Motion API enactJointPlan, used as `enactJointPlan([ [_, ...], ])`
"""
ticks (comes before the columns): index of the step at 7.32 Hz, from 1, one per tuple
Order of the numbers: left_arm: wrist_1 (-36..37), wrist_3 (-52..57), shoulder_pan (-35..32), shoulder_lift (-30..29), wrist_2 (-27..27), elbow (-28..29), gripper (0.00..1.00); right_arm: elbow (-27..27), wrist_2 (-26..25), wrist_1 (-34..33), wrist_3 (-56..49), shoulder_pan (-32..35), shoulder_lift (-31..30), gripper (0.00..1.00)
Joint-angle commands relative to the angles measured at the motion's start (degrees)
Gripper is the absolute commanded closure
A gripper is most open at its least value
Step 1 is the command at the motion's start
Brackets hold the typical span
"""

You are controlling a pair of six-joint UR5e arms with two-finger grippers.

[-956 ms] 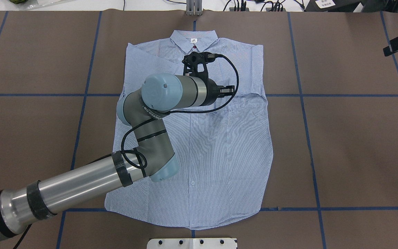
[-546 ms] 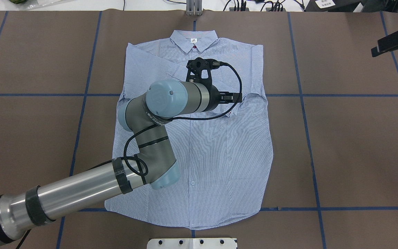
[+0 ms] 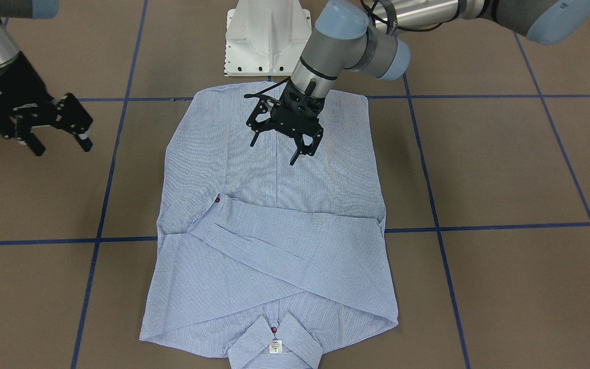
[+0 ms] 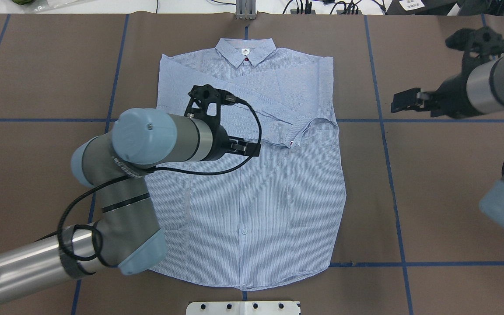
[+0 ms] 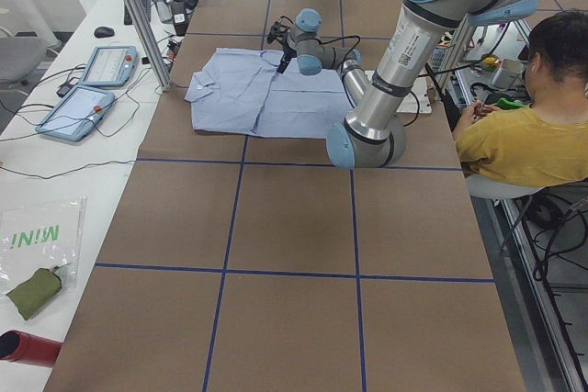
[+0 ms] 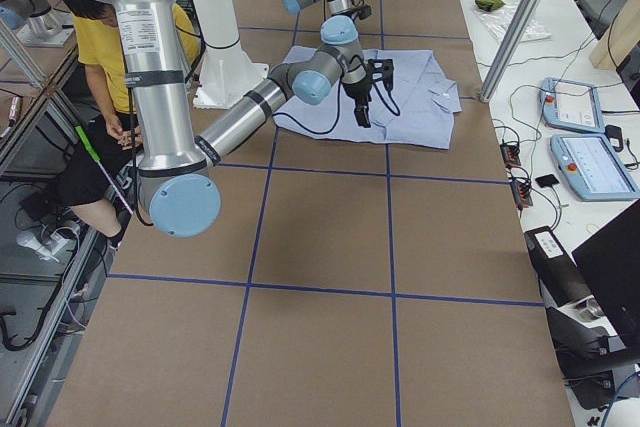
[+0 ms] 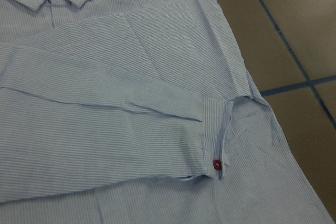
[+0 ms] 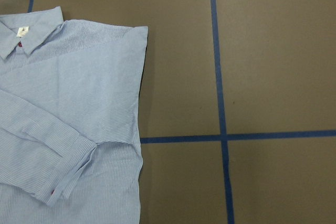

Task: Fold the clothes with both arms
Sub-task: 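Release the sleeve and lower both grippers toward the shirt hem corners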

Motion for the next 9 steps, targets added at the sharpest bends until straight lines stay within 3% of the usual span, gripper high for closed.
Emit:
enactJointPlan([
  [1,1.4,-0.4,0.8,10.7,0.1,-10.5,0.00,6.7,-15.8,0.2,15.5,-17.4,-5.4,0.00],
  [2,0.9,-4.0,2.5,17.9,0.8,-14.7,0.00,8.5,-19.5,0.2,18.0,-22.4,-7.7,0.00],
  [4,0.7,-9.8,8.7,26.3,7.1,-17.0,0.00,9.4,-20.8,0.2,19.4,-24.7,-8.3,0.00],
  [6,0.8,-19.4,15.6,30.1,10.1,-17.4,0.00,9.6,-21.3,0.2,19.5,-25.1,-8.3,0.00],
  [9,2.7,-21.3,17.8,31.4,10.8,-17.4,0.02,9.7,-21.4,0.2,19.5,-25.3,-8.3,0.00],
])
